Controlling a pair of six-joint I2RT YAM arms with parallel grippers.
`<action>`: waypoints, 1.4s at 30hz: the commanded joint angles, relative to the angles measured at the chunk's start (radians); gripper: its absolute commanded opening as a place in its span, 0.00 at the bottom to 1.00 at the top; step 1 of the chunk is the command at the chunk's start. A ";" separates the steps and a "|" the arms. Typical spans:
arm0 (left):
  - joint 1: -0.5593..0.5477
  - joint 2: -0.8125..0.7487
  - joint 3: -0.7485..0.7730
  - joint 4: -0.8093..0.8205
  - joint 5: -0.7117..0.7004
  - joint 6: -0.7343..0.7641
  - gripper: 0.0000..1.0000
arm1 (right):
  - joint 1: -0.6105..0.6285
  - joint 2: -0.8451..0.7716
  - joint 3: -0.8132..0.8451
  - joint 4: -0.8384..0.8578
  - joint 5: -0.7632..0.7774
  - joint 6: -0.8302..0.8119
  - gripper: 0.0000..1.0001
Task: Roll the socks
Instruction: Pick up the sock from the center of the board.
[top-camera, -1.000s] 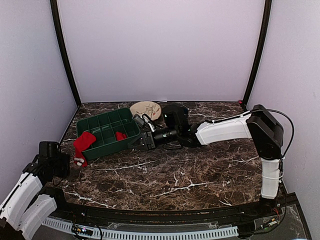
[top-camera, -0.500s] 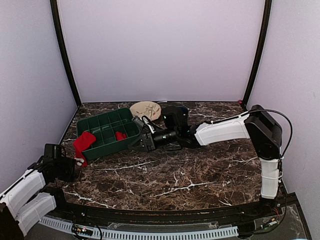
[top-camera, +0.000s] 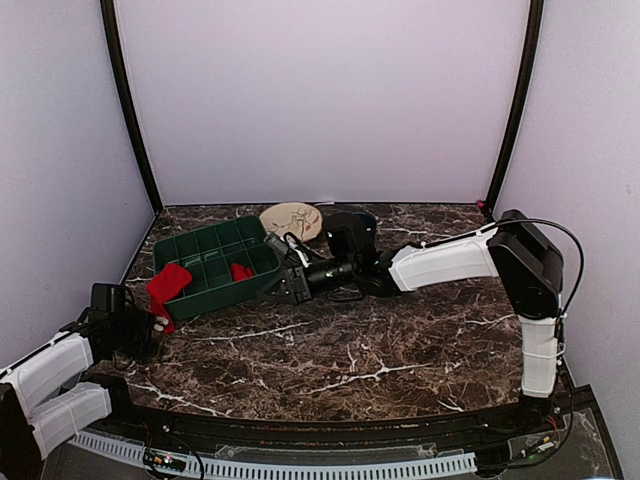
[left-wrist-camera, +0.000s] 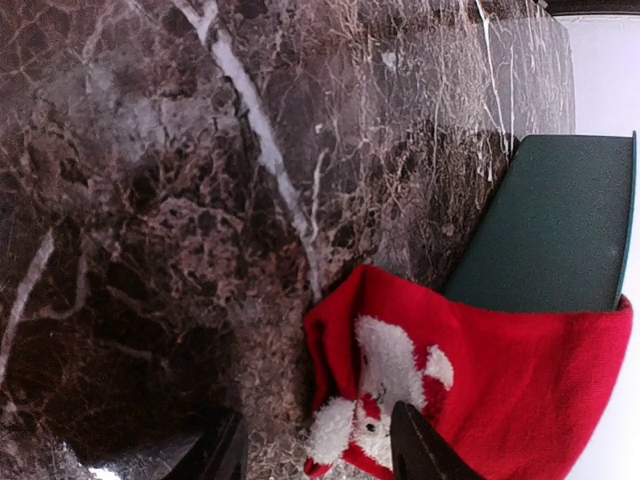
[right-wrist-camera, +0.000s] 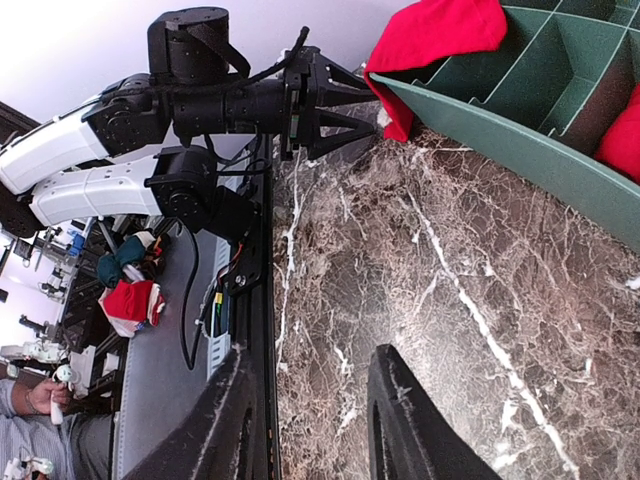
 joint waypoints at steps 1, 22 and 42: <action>0.006 0.044 -0.007 0.066 0.013 0.052 0.50 | -0.009 0.017 0.012 0.038 -0.015 0.007 0.37; 0.005 0.090 -0.017 0.128 0.029 0.116 0.25 | -0.016 0.027 0.022 0.046 -0.021 0.021 0.37; 0.004 0.150 -0.055 0.194 0.032 0.149 0.11 | -0.016 0.039 0.026 0.053 -0.025 0.033 0.36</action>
